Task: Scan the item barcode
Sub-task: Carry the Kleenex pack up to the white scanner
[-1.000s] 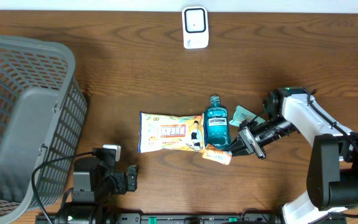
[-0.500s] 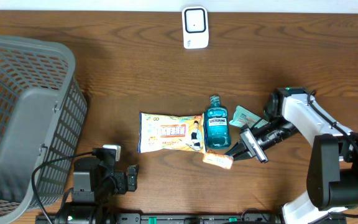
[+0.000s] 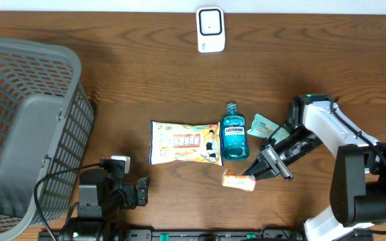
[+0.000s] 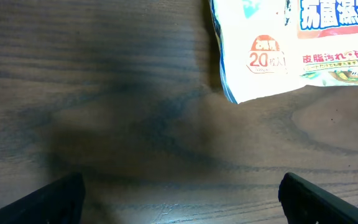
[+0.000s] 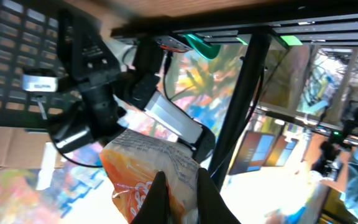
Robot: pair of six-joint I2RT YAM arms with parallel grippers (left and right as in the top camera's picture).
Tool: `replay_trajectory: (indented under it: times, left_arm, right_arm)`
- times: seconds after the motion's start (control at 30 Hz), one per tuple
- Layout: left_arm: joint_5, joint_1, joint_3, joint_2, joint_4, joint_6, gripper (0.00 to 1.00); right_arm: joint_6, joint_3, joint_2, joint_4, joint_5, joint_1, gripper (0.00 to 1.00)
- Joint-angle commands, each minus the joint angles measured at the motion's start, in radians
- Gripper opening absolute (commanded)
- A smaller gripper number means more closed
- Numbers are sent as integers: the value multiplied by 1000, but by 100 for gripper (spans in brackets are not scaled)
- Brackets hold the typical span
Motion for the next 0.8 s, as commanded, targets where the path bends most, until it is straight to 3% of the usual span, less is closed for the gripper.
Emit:
replay_trajectory:
  times: [0.0, 0.4, 0.6, 0.77]
  left_arm:
    - [9, 2, 4, -2, -3, 6, 99]
    - [9, 2, 4, -2, -3, 6, 99]
    - [9, 2, 4, -2, -2, 6, 99]
    - [9, 2, 4, -2, -3, 6, 99]
  right_arm:
    - [-21, 0, -24, -2, -7, 61, 1]
    - [55, 0, -381, 1, -10, 216, 2]
    - [206, 0, -493, 184, 45, 216, 1]
    - [208, 2, -534, 309, 13, 216, 1]
